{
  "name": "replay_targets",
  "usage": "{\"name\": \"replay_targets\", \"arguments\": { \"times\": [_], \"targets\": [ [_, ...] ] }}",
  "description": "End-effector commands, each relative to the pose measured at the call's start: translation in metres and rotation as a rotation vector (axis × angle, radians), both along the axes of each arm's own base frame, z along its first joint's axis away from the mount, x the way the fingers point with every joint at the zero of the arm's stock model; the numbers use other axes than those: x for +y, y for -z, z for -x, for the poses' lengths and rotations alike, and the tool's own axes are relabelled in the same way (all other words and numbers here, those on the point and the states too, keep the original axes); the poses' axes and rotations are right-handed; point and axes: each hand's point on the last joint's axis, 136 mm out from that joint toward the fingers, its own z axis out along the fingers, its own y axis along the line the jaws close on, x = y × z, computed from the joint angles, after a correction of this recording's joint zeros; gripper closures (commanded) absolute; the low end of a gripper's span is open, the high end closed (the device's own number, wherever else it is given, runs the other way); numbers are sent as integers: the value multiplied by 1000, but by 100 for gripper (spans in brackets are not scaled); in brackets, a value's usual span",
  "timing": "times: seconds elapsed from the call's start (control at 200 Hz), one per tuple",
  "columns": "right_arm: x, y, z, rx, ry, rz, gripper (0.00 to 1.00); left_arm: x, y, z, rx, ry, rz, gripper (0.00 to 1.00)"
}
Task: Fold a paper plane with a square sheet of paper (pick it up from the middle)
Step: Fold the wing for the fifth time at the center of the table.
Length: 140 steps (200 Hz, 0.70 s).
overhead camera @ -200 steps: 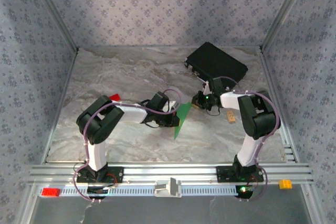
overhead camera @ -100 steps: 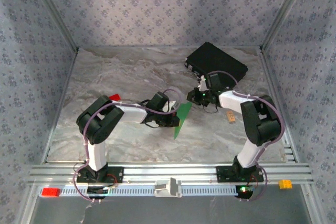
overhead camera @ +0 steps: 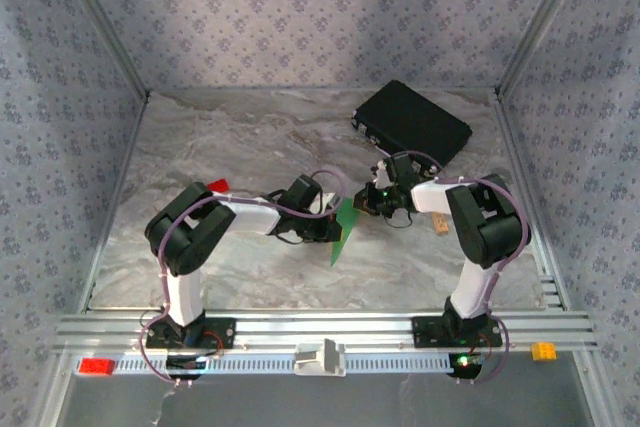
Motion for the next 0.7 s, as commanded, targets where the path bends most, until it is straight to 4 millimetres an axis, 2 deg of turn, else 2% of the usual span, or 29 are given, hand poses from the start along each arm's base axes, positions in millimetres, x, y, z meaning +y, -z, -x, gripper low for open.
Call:
{"name": "replay_targets", "arguments": {
  "times": [0.0,0.145,0.32,0.545,0.695],
  "targets": [
    [-21,28,6,55,51,101,93,16,4,21,77,24,-84,100],
    [-19,31,11,61,43,123,94,0,-28,5,21,18,-28,100],
    [-21,33,12,72,47,132,94,-18,-48,-11,-9,8,30,99],
    [-21,35,15,75,45,134,94,-43,-37,-25,35,24,62,97],
    [-22,37,17,83,46,138,94,-41,-11,-20,69,34,-10,95]
  ]
}}
